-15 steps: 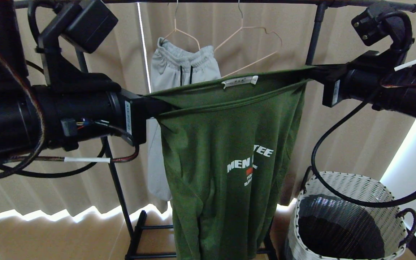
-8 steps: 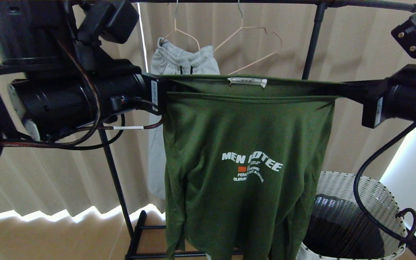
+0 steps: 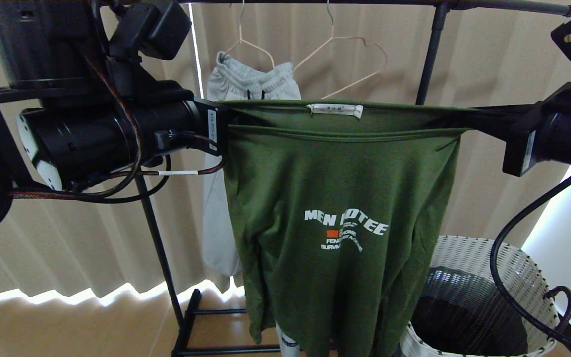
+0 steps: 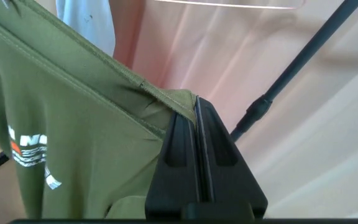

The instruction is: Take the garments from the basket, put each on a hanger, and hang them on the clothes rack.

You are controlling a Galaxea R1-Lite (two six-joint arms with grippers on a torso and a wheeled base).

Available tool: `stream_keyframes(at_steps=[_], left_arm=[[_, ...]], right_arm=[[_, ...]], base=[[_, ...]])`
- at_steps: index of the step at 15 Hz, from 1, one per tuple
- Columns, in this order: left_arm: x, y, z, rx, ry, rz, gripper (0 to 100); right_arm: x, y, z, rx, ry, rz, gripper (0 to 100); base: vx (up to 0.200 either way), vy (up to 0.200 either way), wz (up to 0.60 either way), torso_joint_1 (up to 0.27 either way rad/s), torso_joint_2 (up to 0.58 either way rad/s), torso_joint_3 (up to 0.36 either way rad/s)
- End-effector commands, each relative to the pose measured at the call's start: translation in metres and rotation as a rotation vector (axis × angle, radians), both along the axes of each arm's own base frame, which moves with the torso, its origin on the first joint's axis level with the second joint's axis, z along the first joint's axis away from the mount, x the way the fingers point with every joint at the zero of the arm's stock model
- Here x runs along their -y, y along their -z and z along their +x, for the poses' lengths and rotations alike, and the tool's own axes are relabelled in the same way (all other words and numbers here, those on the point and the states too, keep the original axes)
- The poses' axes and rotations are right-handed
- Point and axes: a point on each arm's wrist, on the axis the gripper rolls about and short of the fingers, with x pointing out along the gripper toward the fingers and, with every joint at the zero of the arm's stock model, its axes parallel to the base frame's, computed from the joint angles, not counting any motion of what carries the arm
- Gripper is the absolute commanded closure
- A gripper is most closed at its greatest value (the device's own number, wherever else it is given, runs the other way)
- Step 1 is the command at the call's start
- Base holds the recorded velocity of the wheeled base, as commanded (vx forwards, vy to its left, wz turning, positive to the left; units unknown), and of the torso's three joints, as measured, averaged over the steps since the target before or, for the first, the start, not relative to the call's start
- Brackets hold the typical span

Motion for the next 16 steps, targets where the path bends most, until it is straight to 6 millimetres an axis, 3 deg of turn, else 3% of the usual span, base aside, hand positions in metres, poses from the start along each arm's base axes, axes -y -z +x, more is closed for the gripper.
stream_keyframes(at_steps=[1, 5, 8, 9, 13, 16], left_arm=[[-0.002, -0.004, -0.004, 0.012, 0.001, -0.007, 100], [-0.002, -0.004, -0.01, 0.012, 0.013, -0.007, 100], [-0.002, -0.004, -0.01, 0.012, 0.012, -0.007, 100], [-0.002, -0.004, -0.01, 0.012, 0.01, -0.007, 100], [-0.004, 0.004, -0.008, -0.011, -0.022, 0.011, 100], [-0.014, 0.017, -0.006, -0.033, -0.122, 0.036, 100]], right_arm=[[-0.001, 0.0, 0.0, 0.0, -0.003, 0.0, 100], [-0.017, 0.003, -0.003, -0.011, -0.074, -0.003, 100], [-0.018, 0.005, -0.001, -0.018, -0.077, -0.005, 100], [-0.018, 0.005, -0.002, -0.018, -0.077, -0.005, 0], [-0.018, 0.025, -0.006, -0.05, -0.092, -0.01, 0], [-0.024, 0.037, -0.009, 0.041, -0.19, 0.031, 0]], base=[[0.0, 0.0, 0.0, 0.0, 0.0, 0.0], [0.0, 0.0, 0.0, 0.0, 0.0, 0.0], [0.0, 0.0, 0.0, 0.0, 0.0, 0.0], [0.0, 0.0, 0.0, 0.0, 0.0, 0.0], [0.0, 0.0, 0.0, 0.0, 0.0, 0.0], [0.0, 0.0, 0.0, 0.0, 0.0, 0.0]])
